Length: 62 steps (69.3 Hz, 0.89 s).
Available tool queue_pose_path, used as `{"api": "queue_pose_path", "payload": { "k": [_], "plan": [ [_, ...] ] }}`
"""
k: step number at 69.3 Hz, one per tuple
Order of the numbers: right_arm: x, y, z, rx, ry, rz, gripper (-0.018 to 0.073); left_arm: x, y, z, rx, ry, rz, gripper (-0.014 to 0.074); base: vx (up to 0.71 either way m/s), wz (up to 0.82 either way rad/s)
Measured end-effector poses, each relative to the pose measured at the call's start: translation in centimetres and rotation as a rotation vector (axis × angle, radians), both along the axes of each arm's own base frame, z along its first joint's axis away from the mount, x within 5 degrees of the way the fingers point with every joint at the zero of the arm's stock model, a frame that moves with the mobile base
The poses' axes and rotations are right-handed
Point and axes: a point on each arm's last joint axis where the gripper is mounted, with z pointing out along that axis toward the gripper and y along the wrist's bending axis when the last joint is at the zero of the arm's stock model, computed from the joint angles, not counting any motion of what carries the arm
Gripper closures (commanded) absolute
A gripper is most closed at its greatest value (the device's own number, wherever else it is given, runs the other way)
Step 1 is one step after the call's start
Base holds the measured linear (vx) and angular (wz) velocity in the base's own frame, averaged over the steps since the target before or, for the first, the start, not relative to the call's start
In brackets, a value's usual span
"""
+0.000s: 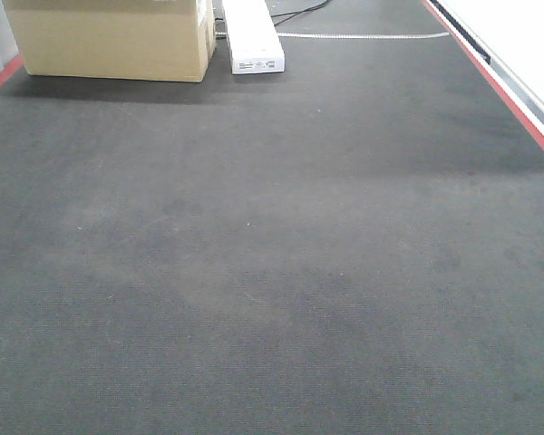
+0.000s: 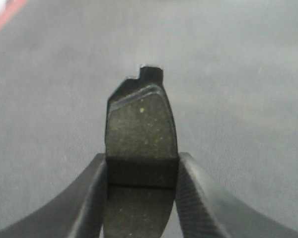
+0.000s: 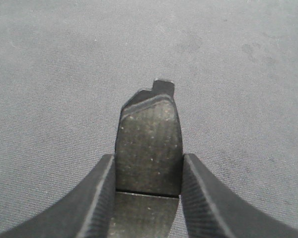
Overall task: Move and align brake pads A on conveyor
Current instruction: 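Position the base at the conveyor belt holding both brake pads above it, then lower the left gripper's brake pad onto the belt and open it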
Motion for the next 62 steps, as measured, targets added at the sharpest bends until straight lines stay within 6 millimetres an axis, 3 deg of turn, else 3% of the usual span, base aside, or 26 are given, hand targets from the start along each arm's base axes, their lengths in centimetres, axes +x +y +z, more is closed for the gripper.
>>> {"api": "queue_pose_path", "payload": {
  "k": [14,23,30,47,62],
  "plan": [
    [0.0,0.0,0.0,0.000,0.000,0.000,0.0566,4.5,0.1,2.4,-0.001,0.098,0.001,0.0602,0.00,0.00],
    [0.0,0.0,0.0,0.000,0.000,0.000,0.0566,9.5,0.1,3.7,-0.003,0.176,0.002,0.0602,0.00,0.00],
    [0.0,0.0,0.0,0.000,0.000,0.000,0.0566,14.0,0.1,3.7,-0.005,0.272,0.002,0.0602,0.00,0.00],
    [0.0,0.0,0.0,0.000,0.000,0.000,0.0566,24.0,0.2,0.0,-0.008,0.557,0.000,0.0602,0.00,0.00],
    [0.0,0.0,0.0,0.000,0.000,0.000,0.0566,30.7,0.3,-4.7,0.010,0.779,-0.026,0.0602,0.00,0.00]
  ]
}}
